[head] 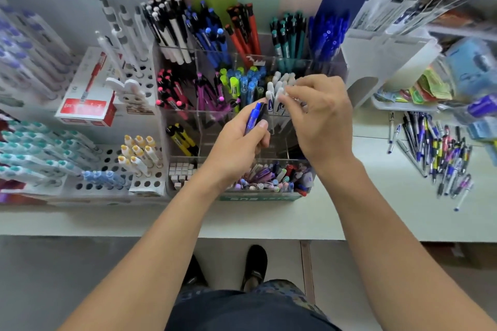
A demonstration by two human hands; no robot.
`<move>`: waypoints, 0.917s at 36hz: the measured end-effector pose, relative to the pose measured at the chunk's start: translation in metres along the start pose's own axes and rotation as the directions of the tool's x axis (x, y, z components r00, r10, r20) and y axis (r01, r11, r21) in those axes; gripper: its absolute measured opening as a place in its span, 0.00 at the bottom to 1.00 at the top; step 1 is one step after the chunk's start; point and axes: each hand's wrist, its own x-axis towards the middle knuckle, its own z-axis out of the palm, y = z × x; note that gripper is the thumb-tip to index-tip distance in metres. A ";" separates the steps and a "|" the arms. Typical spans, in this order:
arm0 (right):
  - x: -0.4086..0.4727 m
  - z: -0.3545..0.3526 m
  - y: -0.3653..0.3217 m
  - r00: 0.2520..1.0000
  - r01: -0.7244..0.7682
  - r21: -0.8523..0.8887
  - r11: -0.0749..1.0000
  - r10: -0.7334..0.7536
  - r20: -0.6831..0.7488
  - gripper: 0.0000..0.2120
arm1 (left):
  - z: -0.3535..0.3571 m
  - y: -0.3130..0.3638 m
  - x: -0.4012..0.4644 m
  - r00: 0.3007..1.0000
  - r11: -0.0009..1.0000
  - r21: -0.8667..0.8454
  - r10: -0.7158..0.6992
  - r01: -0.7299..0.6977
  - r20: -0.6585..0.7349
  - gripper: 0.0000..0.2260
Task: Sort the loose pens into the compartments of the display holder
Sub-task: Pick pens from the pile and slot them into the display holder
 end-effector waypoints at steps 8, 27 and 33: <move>-0.017 0.004 0.000 0.992 0.085 -0.188 0.978 -0.102 -0.080 0.10 | -0.007 -0.002 -0.002 0.977 0.841 -0.498 -0.166 0.212 0.134 0.17; -0.035 -0.004 -0.016 0.997 -0.051 -0.084 0.995 0.055 0.048 0.19 | -0.029 -0.005 -0.017 0.946 0.828 -0.476 -0.184 0.296 0.268 0.18; -0.021 -0.019 -0.053 0.765 -0.644 0.574 0.506 0.415 0.492 0.04 | -0.021 0.008 -0.019 0.930 0.895 -0.345 -0.167 0.283 0.329 0.08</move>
